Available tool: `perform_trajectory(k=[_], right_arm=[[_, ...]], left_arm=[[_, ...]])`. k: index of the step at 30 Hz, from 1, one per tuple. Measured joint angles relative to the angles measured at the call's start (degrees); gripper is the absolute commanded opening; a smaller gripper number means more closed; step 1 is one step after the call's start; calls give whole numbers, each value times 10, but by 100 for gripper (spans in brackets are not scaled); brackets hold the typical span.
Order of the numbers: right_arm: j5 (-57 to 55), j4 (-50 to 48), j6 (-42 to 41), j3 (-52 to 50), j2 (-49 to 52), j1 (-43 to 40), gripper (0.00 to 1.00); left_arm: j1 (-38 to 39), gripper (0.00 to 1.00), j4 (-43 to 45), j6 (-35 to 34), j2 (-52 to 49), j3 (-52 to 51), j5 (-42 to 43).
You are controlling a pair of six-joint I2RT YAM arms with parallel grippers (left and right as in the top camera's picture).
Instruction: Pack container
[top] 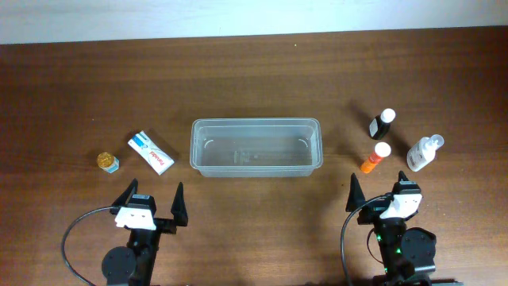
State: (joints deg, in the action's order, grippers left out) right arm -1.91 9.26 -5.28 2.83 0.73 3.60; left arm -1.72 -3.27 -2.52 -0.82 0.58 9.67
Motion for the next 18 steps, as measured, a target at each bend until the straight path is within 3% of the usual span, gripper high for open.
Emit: perform_trajectory(k=[11,14,18], right_arm=[[51,-22,20,38,25,0,98],[79,32,22,127,95,0,99],[96,203,22,370,282,0,98]], left_arm=[[0,99,0,0,0,0,0],[0,99,0,0,0,0,0],[0,99,0,0,0,0,0]])
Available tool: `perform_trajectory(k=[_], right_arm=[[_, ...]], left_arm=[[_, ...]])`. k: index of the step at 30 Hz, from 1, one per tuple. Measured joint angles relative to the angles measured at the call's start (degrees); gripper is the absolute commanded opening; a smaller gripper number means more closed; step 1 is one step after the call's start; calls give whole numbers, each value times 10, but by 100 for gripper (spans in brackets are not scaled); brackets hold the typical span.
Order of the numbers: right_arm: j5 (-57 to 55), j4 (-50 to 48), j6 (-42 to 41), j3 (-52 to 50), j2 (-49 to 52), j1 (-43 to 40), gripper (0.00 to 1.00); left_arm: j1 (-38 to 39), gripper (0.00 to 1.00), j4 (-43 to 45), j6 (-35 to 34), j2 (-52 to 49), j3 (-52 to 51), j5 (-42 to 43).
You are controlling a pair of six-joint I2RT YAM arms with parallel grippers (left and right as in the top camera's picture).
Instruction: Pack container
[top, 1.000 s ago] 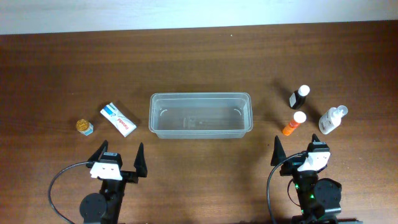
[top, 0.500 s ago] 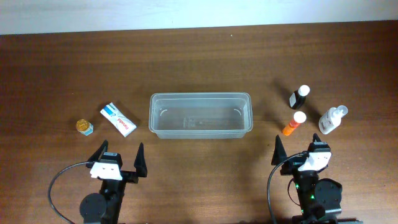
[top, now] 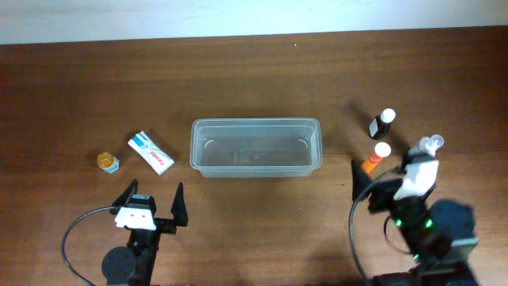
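A clear plastic container stands mid-table, nothing in it. To its left lie a white and blue box and a small gold-lidded jar. On its right are a black bottle with a white cap, an orange bottle and a white spray bottle. My right gripper is open just in front of the orange and white bottles, its wrist covering the white bottle's lower part. My left gripper rests open at the front left, below the box.
The table's far edge meets a white wall at the top. Black cables loop beside both arm bases at the front edge.
My right arm has moved away from the front edge toward the bottles and now overlaps the white spray bottle. The left arm and all objects have stayed put.
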State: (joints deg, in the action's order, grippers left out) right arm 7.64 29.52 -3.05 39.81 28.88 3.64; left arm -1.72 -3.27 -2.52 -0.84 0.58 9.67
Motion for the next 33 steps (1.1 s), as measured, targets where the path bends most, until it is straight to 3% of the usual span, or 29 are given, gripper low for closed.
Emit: perform_trajectory(k=[4,9,15,19,25,33], right_arm=[[4,223,0,288,211,0,98],[18,364,0,486,356,0,98],[8,455,-23,571,449,-5,98],[-9,503,-58,580,510,-72,98],[-17,513,-74,580,556,-201,98],[-37,510,-59,582,646,-250,98]], left_arm=[[0,99,0,0,1,0,0],[0,99,0,0,1,0,0],[0,99,0,0,1,0,0],[0,99,0,0,1,0,0],[0,99,0,0,1,0,0],[0,99,0,0,1,0,0]])
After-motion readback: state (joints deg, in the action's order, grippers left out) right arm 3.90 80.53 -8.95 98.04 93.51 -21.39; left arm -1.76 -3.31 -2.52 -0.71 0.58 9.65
